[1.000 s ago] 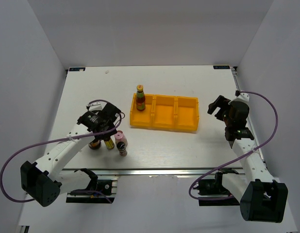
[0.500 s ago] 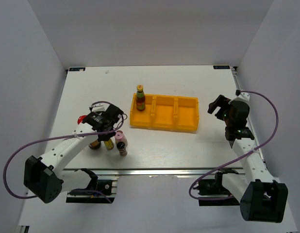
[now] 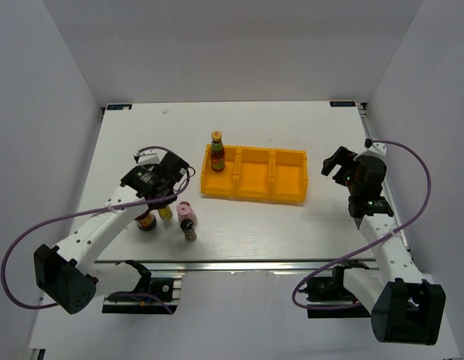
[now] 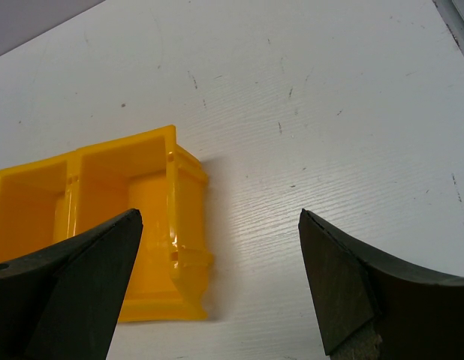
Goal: Organize the condiment bottles
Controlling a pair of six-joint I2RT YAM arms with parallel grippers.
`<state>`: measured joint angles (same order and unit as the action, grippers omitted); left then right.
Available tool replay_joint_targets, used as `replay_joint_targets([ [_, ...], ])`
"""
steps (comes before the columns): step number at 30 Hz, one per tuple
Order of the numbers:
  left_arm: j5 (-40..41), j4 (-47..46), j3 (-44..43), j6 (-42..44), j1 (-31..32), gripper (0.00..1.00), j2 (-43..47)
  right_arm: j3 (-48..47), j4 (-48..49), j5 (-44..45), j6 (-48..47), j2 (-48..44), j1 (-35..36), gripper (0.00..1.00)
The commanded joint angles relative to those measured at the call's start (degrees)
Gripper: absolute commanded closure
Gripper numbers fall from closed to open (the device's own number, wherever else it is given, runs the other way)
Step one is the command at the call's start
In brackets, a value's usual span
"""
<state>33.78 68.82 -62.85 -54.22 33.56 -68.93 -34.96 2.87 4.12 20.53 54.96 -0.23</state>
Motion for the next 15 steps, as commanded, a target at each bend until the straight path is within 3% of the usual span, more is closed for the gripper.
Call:
replay_joint_targets([
  [1, 4.28, -4.12, -6.66, 3.49, 0.19, 0.99, 1.34, -1.95, 1.26, -0.08, -0.76, -0.99, 0.14, 0.1],
  [9, -2.66, -19.13, -14.92, 12.2, 0.19, 1.0, -3.4, -1.78, 1.87, -0.34, -1.02, -0.73, 0.14, 0.11],
  [15, -6.88, -23.19, -22.22, 16.24, 0.19, 1.0, -13.15, -1.78, 1.96, -0.08, -1.29, 0.06, 0.14, 0.11],
])
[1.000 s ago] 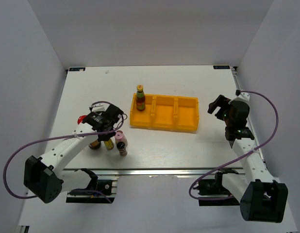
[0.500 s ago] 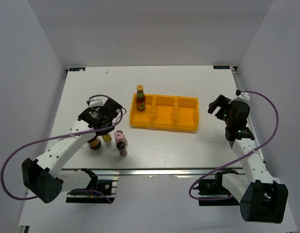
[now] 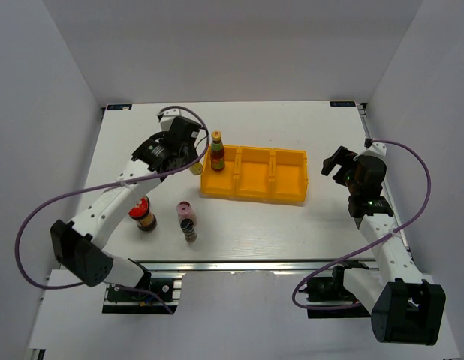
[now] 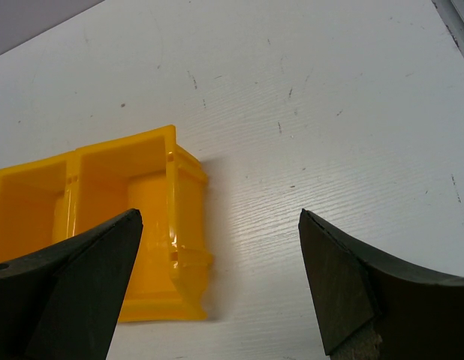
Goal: Organize the condiment bottles
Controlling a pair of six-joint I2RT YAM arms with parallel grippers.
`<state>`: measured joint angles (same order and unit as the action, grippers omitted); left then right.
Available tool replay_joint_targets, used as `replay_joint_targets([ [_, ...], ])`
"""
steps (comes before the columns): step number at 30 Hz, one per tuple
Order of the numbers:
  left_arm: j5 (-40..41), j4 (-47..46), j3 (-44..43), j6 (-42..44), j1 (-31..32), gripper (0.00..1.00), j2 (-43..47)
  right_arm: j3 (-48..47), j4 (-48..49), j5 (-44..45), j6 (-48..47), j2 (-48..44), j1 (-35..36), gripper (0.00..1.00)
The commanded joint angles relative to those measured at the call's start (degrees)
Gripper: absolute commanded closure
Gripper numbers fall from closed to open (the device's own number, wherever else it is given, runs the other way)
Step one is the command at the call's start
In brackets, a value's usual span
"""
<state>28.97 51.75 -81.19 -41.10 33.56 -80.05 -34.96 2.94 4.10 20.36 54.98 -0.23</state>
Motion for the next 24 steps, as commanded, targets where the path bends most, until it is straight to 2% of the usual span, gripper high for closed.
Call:
replay_joint_targets([
  [1, -3.82, -6.91, -5.11, 4.0, 0.19, 1.0, -3.08, -1.69, 1.98, -0.14, -1.02, 0.13, 0.14, 0.11],
  [5, -6.55, -9.12, -7.14, 5.42, 0.19, 1.0, -7.92, -1.95, 2.07, -0.14, -1.29, 1.26, 0.14, 0.11],
  [9, -7.61, -5.87, -11.53, 6.21, 0.19, 1.0, -14.76, -2.13, 1.81, -0.06, -1.38, 2.06, 0.14, 0.11],
  [20, -10.43, -4.64, -14.0, 7.0, 0.28, 1.0, -21.29, -2.66, 1.54, 0.65, -1.99, 3.64, 0.14, 0.11],
  [23, -10.08, -4.37, -13.47, 7.09, 0.45, 0.92, -21.81, -2.74, 1.46, 0.65, -1.99, 3.82, 0.14, 0.11],
  [24, -9.99, -4.46, -13.04, 7.26, 0.54, 0.85, -21.9, -2.74, 1.45, 0.65, -1.99, 3.9, 0.14, 0.11],
])
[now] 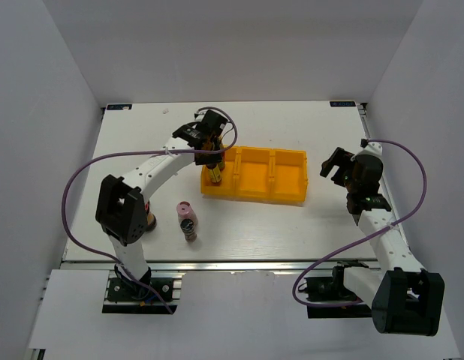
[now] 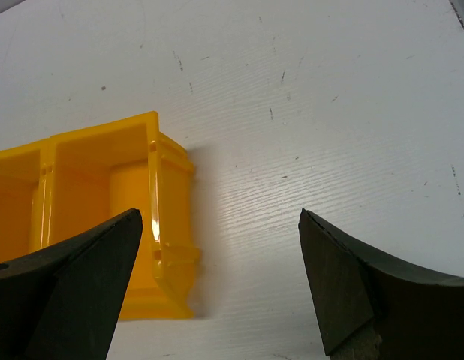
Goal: Organize the condiment bottles
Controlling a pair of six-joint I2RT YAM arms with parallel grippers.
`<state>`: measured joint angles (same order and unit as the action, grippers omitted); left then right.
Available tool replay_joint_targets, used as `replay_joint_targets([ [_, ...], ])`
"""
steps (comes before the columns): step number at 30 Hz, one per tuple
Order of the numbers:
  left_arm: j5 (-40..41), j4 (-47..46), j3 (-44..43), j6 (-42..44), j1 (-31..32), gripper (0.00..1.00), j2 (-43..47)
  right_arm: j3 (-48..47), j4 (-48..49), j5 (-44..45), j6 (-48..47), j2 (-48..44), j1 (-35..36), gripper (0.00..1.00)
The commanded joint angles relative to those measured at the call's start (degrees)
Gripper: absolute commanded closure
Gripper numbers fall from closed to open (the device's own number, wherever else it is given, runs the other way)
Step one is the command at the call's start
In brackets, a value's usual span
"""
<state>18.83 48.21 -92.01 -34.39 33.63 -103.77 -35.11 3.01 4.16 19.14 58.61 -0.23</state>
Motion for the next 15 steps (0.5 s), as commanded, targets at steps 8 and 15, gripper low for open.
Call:
replay_joint_targets([
  [8, 2.44, 1.53, -3.18, 0.9, 1.88, 0.56, -0.82, -2.68, 1.04, 0.93, -0.77, 0.1, 0.14, 0.11],
  [15, 2.62, 1.89, -4.32, 1.35, 2.67, 0.3, -1.09, -2.85, 0.86, 1.11, -0.85, -0.16, 0.14, 0.11],
])
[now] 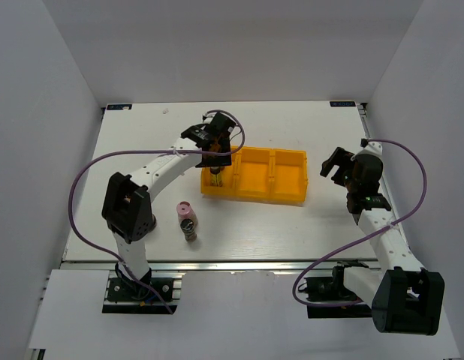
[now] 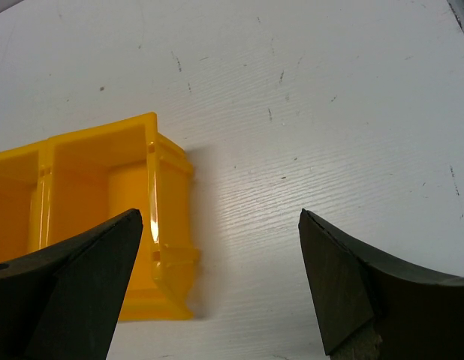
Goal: Organize the condiment bottles
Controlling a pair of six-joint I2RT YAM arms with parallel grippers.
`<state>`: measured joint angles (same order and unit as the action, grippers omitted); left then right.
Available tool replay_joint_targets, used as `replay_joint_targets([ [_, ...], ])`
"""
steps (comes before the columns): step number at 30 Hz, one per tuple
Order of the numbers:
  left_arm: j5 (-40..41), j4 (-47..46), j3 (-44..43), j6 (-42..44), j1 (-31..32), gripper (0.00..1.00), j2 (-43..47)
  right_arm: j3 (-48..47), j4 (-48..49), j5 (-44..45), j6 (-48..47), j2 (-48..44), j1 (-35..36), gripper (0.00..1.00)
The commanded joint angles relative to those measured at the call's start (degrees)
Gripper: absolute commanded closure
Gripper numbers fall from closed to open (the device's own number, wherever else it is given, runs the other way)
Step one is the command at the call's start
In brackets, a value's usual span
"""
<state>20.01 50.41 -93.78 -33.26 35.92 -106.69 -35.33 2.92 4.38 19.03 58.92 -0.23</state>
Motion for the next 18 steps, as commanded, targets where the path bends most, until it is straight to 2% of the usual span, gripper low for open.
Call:
replay_joint_targets([
  [1, 1.35, -0.14, -2.55, 0.12, 0.38, 0.26, 2.1, -2.64, 0.86, 0.89, -0.83, -0.47, 0.14, 0.11],
  [2, 1.43, 0.3, -2.64, 0.03, 0.38, 0.2, 2.28, -2.64, 0.86, 0.8, -0.75, -0.47, 0.14, 0.11],
  [3, 1.44, 0.56, -2.9, -0.23, 0.38, 0.02, 2.45, -2.72, 0.69, 0.89, -0.83, -0.38, 0.14, 0.11],
  [7, 3.71, 2.14, -2.47, -1.2, 0.38, 0.02, 5.35, -2.55, 0.77, 0.72, -0.92, -1.08, 0.14, 0.11],
  [12, 8.37, 4.51, 0.26, -3.12, 0.38, 0.02, 13.43, -2.55, 1.31, 0.19, -0.39, -1.0, 0.14, 0.11],
  [17, 16.18, 10.39, 8.42, -9.62, -0.15, 0.02, 22.83, -3.34, 0.51, -0.43, -0.22, -0.91, 0.14, 0.11],
  [18, 16.64, 11.19, 9.91, -11.64, -1.89, 0.02, 25.46, -3.25, 0.68, -0.51, -0.04, -0.99, 0.14, 0.11],
])
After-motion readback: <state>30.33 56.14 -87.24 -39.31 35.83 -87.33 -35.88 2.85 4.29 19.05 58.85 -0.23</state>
